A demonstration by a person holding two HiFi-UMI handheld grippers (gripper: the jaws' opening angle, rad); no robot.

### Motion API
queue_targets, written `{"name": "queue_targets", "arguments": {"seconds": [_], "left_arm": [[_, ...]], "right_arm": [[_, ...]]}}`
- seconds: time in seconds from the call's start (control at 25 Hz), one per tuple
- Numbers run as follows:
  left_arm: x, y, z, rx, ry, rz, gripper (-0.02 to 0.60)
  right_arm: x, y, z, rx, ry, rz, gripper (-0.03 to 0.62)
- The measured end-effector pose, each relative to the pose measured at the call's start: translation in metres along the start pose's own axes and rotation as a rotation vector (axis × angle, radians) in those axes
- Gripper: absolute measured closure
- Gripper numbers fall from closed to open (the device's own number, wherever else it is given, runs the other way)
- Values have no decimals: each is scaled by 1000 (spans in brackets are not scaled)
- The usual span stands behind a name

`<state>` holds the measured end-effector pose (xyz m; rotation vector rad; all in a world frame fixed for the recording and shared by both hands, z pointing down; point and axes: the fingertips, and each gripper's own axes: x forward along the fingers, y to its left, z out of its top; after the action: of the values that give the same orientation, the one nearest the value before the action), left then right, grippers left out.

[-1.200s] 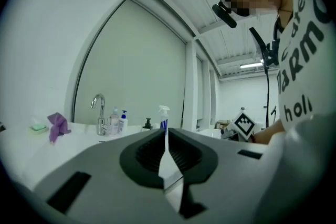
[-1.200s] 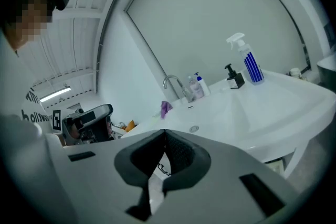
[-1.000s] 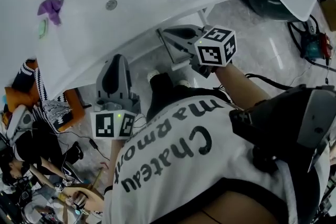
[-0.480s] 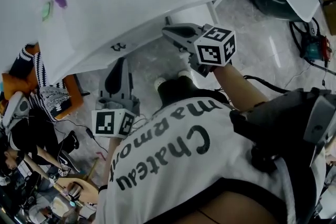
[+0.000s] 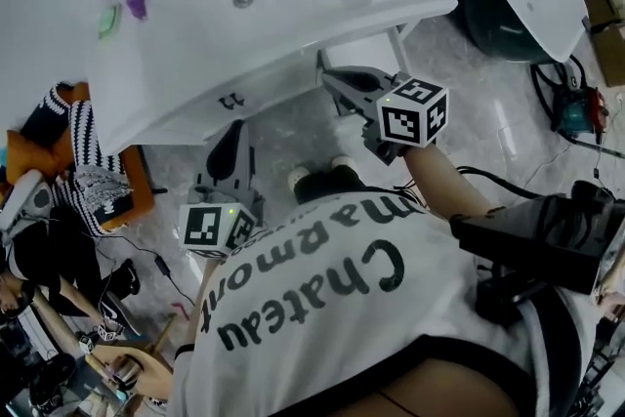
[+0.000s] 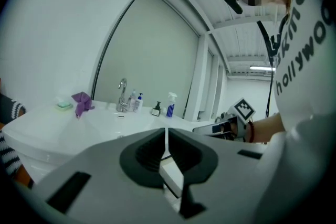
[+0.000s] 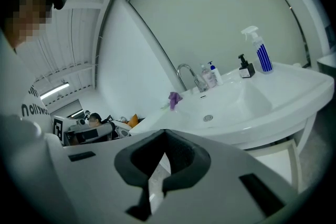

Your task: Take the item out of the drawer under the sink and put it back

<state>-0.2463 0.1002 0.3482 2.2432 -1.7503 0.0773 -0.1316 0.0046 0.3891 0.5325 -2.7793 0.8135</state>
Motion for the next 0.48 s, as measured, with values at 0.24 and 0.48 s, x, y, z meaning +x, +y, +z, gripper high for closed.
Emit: {"name": "queue_targets", "arguments": {"seconds": [0.24, 0.48], "left_arm": [[-1, -5, 9, 6, -28, -18, 558], [-1, -6, 14, 6, -43, -30, 557]], "right_arm": [[-15, 3, 7, -27, -8, -33, 583], [-18, 7, 10, -46, -14, -44, 583]]}}
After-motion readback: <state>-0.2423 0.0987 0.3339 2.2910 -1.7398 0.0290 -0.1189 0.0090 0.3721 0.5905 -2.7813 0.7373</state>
